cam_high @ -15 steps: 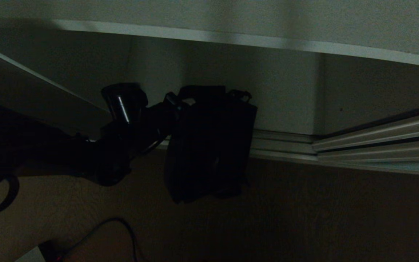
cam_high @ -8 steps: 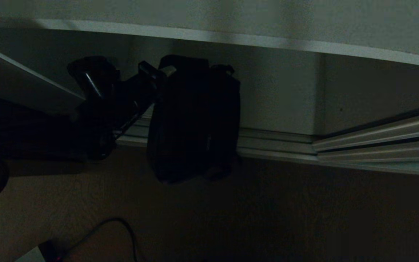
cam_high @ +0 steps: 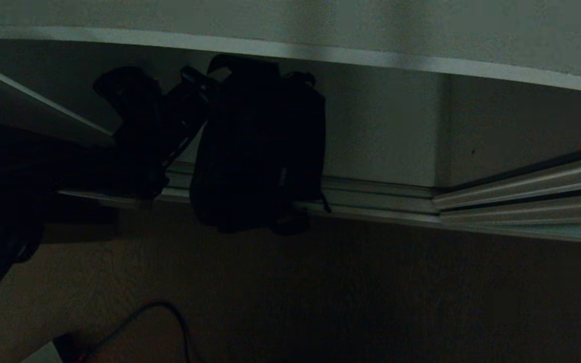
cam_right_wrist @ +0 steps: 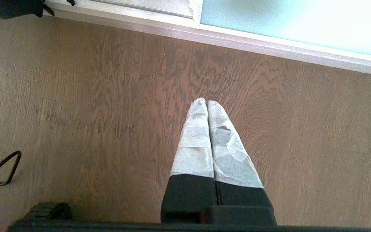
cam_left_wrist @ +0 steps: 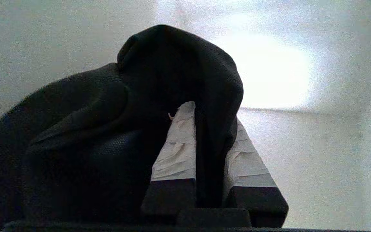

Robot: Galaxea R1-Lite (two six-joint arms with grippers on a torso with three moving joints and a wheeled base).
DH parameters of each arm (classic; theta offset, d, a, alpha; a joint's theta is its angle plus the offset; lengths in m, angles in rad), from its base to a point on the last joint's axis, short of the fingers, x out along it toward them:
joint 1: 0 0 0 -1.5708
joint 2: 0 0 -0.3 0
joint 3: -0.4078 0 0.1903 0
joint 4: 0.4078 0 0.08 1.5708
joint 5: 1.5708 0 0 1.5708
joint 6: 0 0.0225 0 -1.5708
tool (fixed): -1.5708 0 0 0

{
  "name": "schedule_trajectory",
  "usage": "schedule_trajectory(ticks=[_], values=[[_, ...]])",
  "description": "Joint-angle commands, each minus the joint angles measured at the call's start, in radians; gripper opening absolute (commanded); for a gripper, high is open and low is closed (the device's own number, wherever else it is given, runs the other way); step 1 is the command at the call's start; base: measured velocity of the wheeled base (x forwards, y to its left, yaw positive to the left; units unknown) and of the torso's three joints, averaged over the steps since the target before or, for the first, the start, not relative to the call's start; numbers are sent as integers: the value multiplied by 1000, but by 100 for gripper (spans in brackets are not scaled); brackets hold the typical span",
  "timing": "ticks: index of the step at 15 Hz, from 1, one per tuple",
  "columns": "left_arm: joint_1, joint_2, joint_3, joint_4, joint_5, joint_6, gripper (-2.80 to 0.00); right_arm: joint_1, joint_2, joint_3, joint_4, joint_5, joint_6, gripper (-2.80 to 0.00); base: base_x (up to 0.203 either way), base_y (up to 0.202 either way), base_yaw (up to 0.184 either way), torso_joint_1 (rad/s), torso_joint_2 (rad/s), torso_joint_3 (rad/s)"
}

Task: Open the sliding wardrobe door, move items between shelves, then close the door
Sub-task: Place the bag on the lower shelf

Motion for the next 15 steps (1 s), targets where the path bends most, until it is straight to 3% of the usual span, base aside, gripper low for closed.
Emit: schedule_trajectory(ticks=[1,10,15], values=[[19,82,-41,-6,-2,-6,-280,0,0,0,0,0,0,-280,0,0,0,0,0,0],[104,200,-306,-120,16,-5,-280,0,0,0,0,0,0,-280,0,0,0,0,0,0],[109,273,-324,-156,22,3,-280,0,0,0,0,0,0,-280,0,0,0,0,0,0]])
